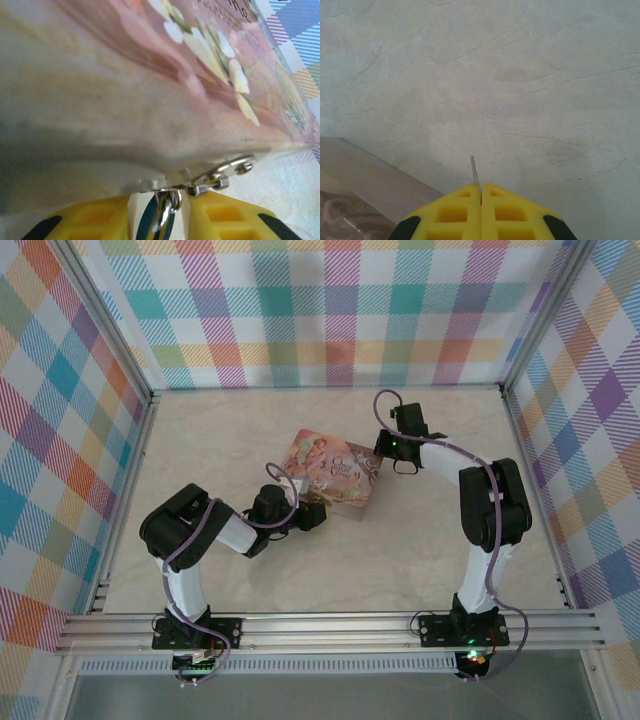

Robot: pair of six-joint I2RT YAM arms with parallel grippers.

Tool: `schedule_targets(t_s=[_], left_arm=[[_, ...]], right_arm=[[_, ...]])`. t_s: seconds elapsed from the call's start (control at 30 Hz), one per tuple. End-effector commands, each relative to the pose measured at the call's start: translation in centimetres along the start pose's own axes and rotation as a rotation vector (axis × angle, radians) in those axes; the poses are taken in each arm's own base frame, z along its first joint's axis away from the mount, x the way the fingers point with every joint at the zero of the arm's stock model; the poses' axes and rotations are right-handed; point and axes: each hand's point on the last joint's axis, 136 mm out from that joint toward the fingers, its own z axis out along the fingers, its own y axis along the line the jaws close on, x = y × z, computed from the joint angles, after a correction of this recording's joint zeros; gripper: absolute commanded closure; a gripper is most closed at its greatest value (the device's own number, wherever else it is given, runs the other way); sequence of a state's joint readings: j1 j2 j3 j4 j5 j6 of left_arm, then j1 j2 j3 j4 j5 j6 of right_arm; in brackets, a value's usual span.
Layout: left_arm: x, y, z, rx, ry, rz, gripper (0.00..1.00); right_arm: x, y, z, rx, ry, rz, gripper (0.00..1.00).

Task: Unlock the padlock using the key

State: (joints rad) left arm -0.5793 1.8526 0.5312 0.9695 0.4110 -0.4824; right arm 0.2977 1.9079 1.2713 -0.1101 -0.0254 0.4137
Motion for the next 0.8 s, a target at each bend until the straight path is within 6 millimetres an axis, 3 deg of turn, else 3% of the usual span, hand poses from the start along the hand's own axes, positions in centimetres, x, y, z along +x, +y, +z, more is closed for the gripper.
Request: schedule_targets(t_s=[0.0, 0.13, 0.37, 0.53, 0.77], left_arm=[[-2.0, -1.3, -0.9, 0.042, -0.053, 0.028, 0.75], [-2.2, -1.9, -1.0, 0.058, -0.042, 0.039, 0.84], [-1.3, -1.9, -1.0, 0.056, 0.015, 0.036, 0.88], [0.0, -1.4, -0.7, 0.050, 0.079, 0.008, 0.86], [0.7, -1.0, -0.4, 0.047, 0.095, -0.039, 0.83]], right_arm=[[3.8, -0.4, 0.5, 0.013, 0.120, 0.011, 1.00], [3.8, -0.2, 0.4, 0.011, 0.120, 0.009, 1.00], [3.6, -0.2, 0.4, 0.012, 0.114, 0.010, 1.00], [3.0, 0.4, 0.9, -0.006, 0.114, 0.020, 1.00], [1.3, 2.7, 2.0, -0.076, 0.117, 0.025, 1.00]])
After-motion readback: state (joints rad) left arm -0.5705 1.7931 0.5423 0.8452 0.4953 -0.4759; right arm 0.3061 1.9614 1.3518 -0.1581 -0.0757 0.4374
